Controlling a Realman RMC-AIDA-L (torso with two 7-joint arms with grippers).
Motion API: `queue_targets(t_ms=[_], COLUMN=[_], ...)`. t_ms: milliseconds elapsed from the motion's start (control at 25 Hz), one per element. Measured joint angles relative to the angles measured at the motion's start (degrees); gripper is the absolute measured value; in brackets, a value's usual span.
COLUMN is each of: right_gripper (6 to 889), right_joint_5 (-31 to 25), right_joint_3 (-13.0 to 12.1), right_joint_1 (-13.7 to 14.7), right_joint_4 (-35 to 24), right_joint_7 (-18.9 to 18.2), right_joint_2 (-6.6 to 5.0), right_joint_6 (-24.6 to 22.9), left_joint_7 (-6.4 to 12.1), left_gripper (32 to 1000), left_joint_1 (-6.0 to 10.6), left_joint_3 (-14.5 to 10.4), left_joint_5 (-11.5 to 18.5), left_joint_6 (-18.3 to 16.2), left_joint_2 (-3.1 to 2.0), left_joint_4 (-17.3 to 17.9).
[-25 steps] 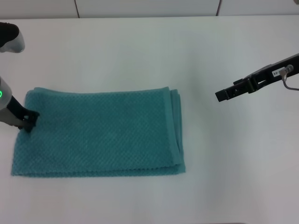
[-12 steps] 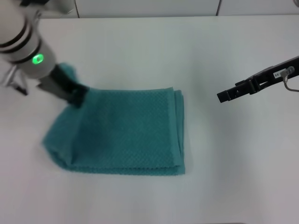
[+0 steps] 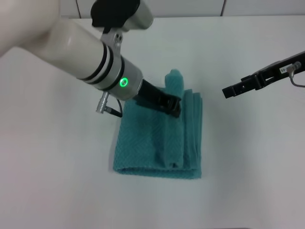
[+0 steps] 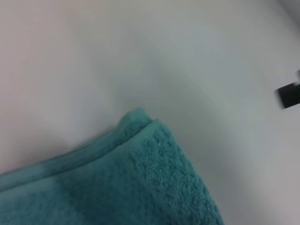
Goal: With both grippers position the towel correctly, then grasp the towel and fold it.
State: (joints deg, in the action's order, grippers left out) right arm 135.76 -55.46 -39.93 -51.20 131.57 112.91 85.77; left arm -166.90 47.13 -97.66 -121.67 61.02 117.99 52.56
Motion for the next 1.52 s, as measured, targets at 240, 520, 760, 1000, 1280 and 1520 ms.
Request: queue_targets(t_ms=[240, 520, 760, 1000, 1280, 1520], right_gripper=[866, 866, 866, 866, 866, 866], right_joint_5=[0.0, 0.0, 0.0, 0.0, 0.0, 0.0], right_joint_3=[0.1, -0.1, 0.0, 0.0, 0.1, 0.1], right_joint_1=[-0.3, -0.3, -0.3, -0.2, -0.2, -0.1], right_joint_4=[0.4, 0.4, 0.4, 0.4, 0.4, 0.4], right_joint_7=[0.0, -0.1, -0.1, -0.1, -0.1, -0.1], right_joint_2=[0.01, 0.03, 0.03, 0.03, 0.03, 0.03], right_joint_6=[-0.2, -0.2, -0.1, -0.1, 0.0, 0.0], left_joint_7=[4.43, 5.05, 5.96, 6.11, 5.96, 5.76], left_gripper=[85, 138, 219, 537, 787, 813], left_joint_1=[1.26, 1.17, 0.97, 0.97, 0.99, 1.02], left_joint_3=[0.3, 0.5, 0.7, 0.7, 0.7, 0.7], left_joint_5=[5.1, 5.7, 6.9, 7.0, 7.0, 7.1], left_joint_6=[-2.0, -2.0, -2.2, -2.1, -2.0, -2.0], left_joint_2=[-0.14, -0.14, -0.15, -0.26, -0.3, -0.3], left_joint_4=[-6.2, -6.0, -6.2, -6.2, -6.1, -6.0])
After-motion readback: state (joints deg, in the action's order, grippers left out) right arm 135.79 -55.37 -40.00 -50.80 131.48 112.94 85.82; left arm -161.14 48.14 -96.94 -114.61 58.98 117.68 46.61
